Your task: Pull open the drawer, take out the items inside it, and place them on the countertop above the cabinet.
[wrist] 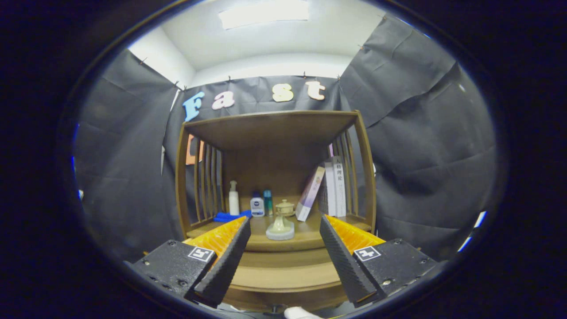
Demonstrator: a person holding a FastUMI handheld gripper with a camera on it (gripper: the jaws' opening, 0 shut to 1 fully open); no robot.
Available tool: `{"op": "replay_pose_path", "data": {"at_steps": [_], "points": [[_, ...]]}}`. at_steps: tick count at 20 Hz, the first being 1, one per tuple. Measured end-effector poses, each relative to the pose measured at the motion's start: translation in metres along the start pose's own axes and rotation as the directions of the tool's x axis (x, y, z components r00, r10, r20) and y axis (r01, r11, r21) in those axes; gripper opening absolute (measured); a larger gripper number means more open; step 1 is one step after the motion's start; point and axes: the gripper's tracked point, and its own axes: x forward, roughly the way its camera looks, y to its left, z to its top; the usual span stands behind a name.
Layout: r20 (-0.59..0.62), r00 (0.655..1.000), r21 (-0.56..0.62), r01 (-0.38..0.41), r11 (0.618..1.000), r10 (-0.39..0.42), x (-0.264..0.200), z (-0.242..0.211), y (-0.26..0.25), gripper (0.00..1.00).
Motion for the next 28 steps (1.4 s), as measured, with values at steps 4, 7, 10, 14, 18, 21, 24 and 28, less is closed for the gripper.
{"op": "replay_pose_path", "data": {"at_steps": [4, 7, 10, 14, 18, 21, 24, 28], "points": [[-0.061, 0.998, -0.016, 0.004, 1.000, -0.005, -0.019, -0.038, -0.001, 1.00], [-0.106, 0.994, -0.053, 0.000, 0.999, -0.006, -0.030, -0.064, -0.002, 1.00], [-0.146, 0.989, -0.082, -0.010, 0.997, -0.002, -0.038, -0.088, 0.001, 1.00], [-0.217, 0.976, -0.075, -0.022, 0.997, 0.005, -0.046, -0.118, 0.007, 1.00], [-0.268, 0.963, -0.052, -0.019, 0.998, 0.004, -0.041, -0.137, 0.008, 1.00], [-0.295, 0.955, -0.060, -0.005, 0.998, -0.013, -0.035, -0.146, 0.006, 1.00], [-0.282, 0.959, -0.063, 0.003, 0.998, -0.021, -0.033, -0.145, 0.008, 1.00], [-0.292, 0.956, -0.058, 0.002, 0.998, -0.019, -0.030, -0.145, 0.010, 1.00]]}}
